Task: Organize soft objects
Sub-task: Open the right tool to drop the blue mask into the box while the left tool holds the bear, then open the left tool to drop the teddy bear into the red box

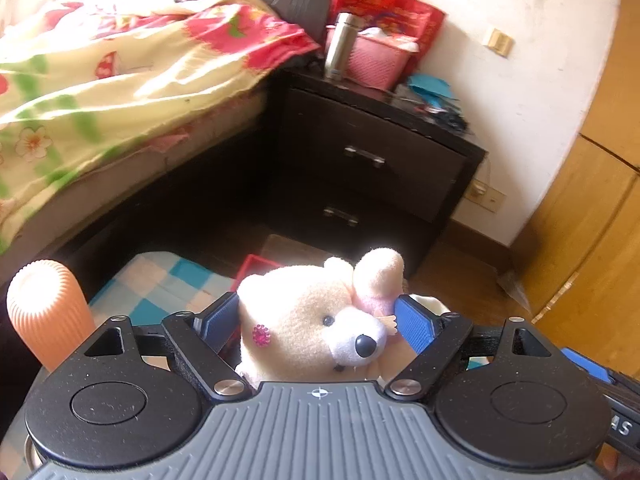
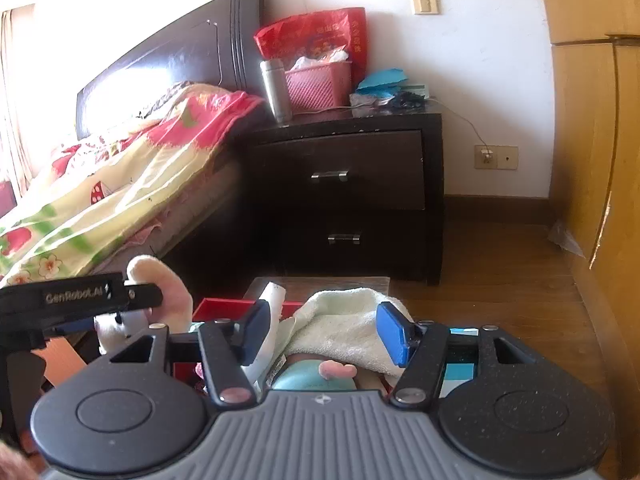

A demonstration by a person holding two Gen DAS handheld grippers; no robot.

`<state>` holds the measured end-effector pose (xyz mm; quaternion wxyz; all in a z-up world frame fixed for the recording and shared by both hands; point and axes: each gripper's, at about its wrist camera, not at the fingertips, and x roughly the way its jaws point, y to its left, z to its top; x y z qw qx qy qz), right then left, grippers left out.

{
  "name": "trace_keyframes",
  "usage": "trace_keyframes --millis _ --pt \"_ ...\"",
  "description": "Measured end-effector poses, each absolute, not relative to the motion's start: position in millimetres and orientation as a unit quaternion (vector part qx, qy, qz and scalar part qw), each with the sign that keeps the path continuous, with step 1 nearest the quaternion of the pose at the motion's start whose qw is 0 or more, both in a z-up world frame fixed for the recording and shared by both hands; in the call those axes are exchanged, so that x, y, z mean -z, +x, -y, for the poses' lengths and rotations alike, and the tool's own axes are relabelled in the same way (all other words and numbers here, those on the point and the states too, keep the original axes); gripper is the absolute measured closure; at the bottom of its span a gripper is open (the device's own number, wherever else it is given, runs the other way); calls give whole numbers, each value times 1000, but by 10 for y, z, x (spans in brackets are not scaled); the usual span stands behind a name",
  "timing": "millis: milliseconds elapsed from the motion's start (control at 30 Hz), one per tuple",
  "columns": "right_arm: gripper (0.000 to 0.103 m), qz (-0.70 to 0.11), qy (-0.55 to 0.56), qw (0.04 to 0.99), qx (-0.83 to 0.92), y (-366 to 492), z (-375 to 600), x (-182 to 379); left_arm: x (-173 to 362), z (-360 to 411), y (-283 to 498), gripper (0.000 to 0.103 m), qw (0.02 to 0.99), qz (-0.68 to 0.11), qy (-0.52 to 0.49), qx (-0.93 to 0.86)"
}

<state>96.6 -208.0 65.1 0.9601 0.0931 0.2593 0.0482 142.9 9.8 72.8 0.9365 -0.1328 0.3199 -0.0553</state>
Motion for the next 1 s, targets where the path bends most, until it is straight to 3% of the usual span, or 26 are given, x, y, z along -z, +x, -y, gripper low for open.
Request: trace_keyframes --millis 133,233,500,533,567,600,767,900,1000 --pt "66 -269 101 957 -50 892 2116 -645 -716 -139 1428 16 936 -314 -139 79" --pt "66 -274 101 955 -51 860 2128 -621 -714 -191 1480 8 932 -311 -162 87" --pt "66 -285 93 952 -53 940 2087 -511 -423 -77 1451 9 921 -366 -106 77" --pt "66 -288 92 952 -55 958 2078 -495 -320 -26 1350 12 918 -381 -86 75" --pt "66 -291 93 951 -56 974 2079 -482 -209 35 1214 23 914 -397 -55 71" --pt "66 -292 96 950 -59 987 2077 -478 -115 95 1051 26 910 -406 -18 76" --pt "66 -291 95 948 -84 960 2050 -497 199 143 531 18 895 -430 95 74" --pt "65 -289 103 946 -100 899 2025 -531 267 -97 292 18 880 -469 45 66" --pt "65 -296 89 945 -111 838 1939 -512 320 -152 87 13 879 -469 77 41"
